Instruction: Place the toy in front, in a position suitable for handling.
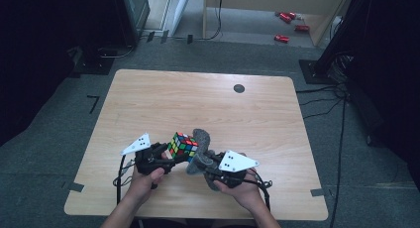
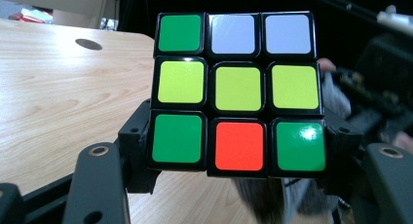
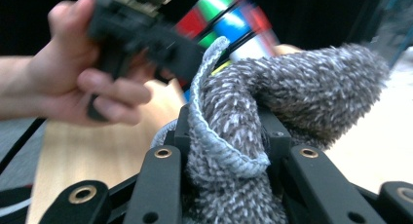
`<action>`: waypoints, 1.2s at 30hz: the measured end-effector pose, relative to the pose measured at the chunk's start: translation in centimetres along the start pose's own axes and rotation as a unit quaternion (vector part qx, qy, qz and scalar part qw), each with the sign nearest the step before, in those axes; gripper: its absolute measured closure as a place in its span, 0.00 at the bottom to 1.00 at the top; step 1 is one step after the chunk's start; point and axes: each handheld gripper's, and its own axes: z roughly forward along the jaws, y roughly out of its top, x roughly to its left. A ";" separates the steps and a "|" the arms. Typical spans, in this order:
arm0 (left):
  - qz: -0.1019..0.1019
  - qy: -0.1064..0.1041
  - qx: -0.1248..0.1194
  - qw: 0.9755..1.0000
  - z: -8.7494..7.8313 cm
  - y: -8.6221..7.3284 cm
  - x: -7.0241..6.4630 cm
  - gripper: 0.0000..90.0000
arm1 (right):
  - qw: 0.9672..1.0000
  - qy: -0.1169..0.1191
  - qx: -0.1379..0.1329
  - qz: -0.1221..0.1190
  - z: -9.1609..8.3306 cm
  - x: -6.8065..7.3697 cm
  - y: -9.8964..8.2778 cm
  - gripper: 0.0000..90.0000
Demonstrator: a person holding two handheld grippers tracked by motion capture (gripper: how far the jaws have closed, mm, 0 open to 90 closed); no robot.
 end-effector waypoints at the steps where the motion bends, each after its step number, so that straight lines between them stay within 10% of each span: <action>1: -0.004 0.001 -0.004 1.000 -0.1 0.0 0.1 0.38 | 1.000 0.009 0.005 -0.003 0.3 0.3 -0.1 0.77; 12: 0.008 0.000 0.006 1.000 0.4 -0.2 -0.3 0.39 | 1.000 -0.021 -0.017 0.016 -0.7 -0.6 0.2 0.78; 36: -0.002 0.011 -0.008 1.000 -0.3 0.1 0.1 0.38 | 0.999 0.025 0.025 -0.018 1.3 1.2 -0.4 0.77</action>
